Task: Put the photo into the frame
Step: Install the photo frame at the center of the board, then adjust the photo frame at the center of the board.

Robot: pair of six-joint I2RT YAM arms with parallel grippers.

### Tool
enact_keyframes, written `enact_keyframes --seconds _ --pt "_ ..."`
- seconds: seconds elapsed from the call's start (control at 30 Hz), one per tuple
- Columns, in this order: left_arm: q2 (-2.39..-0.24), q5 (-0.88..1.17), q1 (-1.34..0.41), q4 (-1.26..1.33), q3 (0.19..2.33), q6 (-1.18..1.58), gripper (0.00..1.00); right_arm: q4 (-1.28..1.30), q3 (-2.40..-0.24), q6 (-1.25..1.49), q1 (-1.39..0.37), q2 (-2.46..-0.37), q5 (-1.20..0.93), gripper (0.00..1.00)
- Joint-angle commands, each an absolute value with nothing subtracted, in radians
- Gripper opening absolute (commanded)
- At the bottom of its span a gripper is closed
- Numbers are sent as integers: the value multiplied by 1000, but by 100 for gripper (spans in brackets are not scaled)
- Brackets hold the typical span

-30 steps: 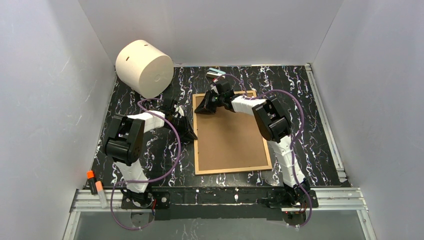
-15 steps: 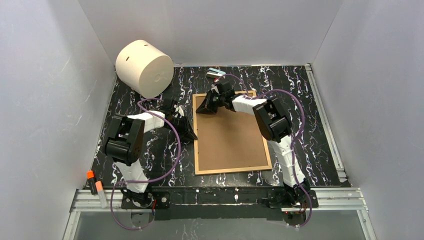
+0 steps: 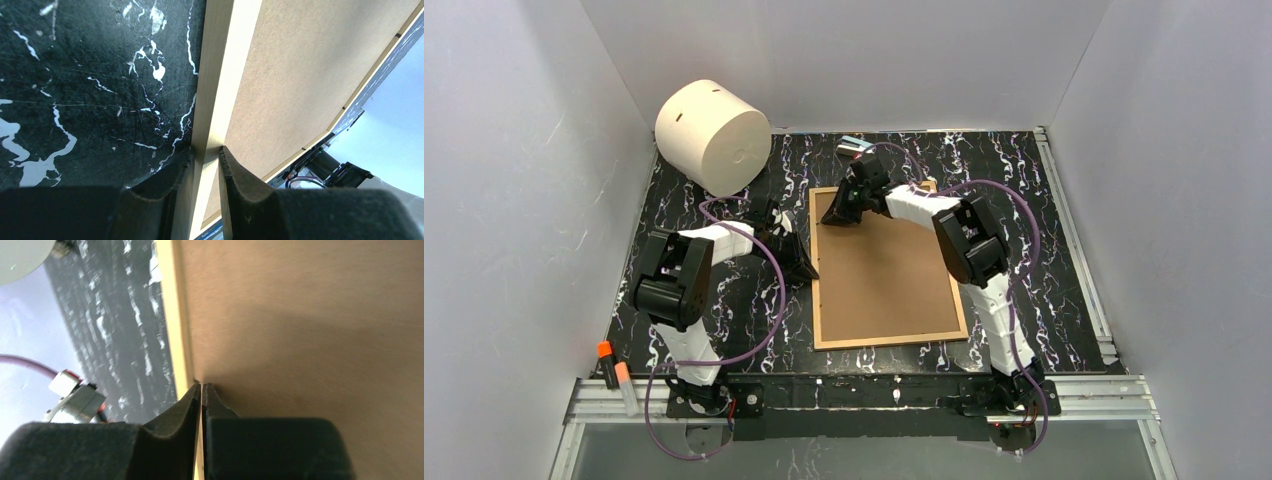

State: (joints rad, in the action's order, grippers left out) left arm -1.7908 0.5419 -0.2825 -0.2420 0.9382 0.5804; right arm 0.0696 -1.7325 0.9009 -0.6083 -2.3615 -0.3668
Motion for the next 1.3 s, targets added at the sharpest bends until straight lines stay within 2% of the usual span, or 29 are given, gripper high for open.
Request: enact_keyframes --seconds 0.0,0.13,0.3,0.5,0.6,0.73,1.0,1.27 --pt "-1885 217 -279 -289 897 515 18 298 -1711 781 -551 -2257 -96 16" --pt "-1872 227 -276 -287 919 517 22 331 -1595 749 -491 -2046 -88 22" --pt "-1863 238 -274 -279 956 508 32 442 -1390 708 -379 -1847 -24 31" --pt "-1875 246 -274 -285 1004 478 40 532 -1200 643 -277 -1728 93 62" --pt "-1893 247 -273 -303 1028 457 43 559 -1166 600 -248 -1731 36 70" --pt "-1913 268 -273 -302 1051 435 47 554 -1105 561 -236 -1721 -36 75" --pt "-2013 420 -273 -268 1139 445 51 536 -989 562 -233 -1655 -244 75" --pt "-2075 478 -305 -226 1246 491 52 488 -768 714 -257 -1406 -437 73"
